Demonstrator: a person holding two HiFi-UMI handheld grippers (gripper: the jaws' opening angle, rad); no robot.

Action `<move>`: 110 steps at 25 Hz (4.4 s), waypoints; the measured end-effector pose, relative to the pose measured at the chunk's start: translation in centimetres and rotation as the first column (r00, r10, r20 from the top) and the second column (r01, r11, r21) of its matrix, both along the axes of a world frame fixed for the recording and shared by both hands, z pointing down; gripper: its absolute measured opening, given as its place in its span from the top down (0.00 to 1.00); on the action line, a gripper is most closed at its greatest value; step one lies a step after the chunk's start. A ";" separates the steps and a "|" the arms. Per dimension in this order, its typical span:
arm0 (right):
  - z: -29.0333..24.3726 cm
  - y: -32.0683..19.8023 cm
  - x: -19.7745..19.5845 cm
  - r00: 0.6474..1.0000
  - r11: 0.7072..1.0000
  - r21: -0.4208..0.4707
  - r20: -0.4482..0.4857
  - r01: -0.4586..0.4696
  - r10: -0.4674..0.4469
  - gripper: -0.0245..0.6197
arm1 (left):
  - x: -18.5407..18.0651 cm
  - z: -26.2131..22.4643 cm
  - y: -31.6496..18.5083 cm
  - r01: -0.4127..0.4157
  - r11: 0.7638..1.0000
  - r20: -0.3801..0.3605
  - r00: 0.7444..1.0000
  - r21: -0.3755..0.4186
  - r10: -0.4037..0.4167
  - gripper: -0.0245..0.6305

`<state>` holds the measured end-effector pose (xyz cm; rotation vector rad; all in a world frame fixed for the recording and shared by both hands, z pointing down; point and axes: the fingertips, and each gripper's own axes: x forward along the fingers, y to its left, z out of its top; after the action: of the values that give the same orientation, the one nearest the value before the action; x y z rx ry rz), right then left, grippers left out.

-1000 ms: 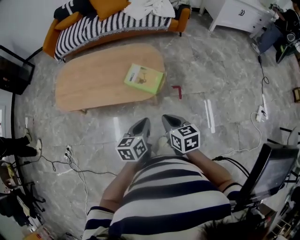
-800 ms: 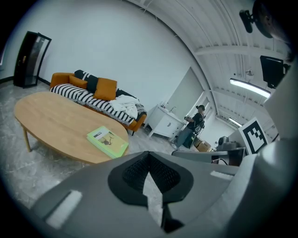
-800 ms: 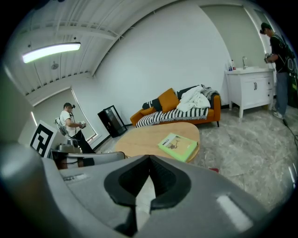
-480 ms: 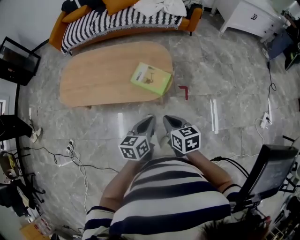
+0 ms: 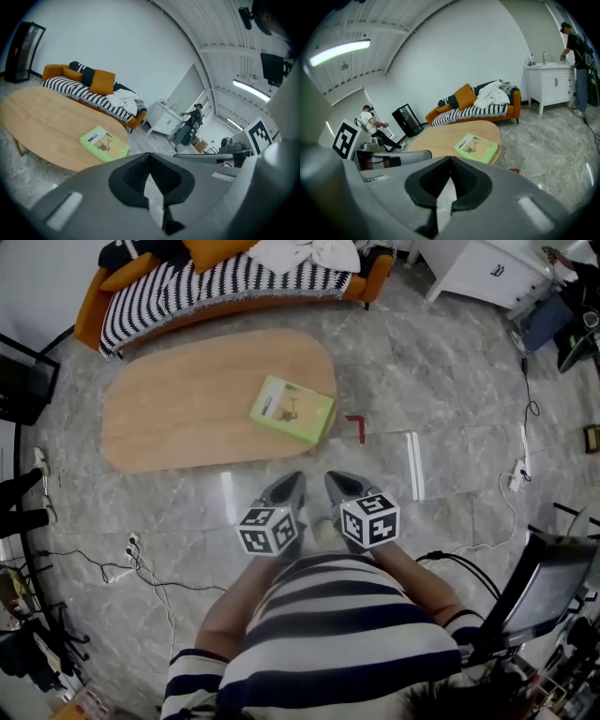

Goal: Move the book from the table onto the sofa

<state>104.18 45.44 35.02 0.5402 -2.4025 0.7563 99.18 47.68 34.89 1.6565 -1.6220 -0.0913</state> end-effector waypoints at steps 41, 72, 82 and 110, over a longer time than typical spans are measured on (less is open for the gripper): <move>6.9 -9.8 -12.4 0.994 1.000 -0.011 -0.105 0.025 -0.026 0.96 | -9.9 8.2 -9.6 -0.062 0.981 -0.026 0.998 -0.184 0.059 0.96; 18.4 -16.6 -15.9 0.924 0.940 -0.029 -0.177 0.339 -0.338 0.96 | -11.7 19.3 -14.8 0.141 0.924 0.036 0.990 -0.356 -0.137 0.96; 20.7 -17.7 -17.2 0.900 0.917 -0.019 -0.186 0.398 -0.394 0.84 | -13.3 21.3 -14.7 0.225 0.887 0.069 0.974 -0.402 -0.216 0.88; 24.7 -18.6 -17.7 0.743 0.776 -0.022 -0.271 0.630 -0.612 0.48 | -14.4 25.0 -12.5 0.396 0.786 0.112 0.913 -0.474 -0.393 0.28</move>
<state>86.45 26.82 59.74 -0.1544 -2.1497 0.2744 84.82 35.20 59.93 0.9171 -1.7954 0.1100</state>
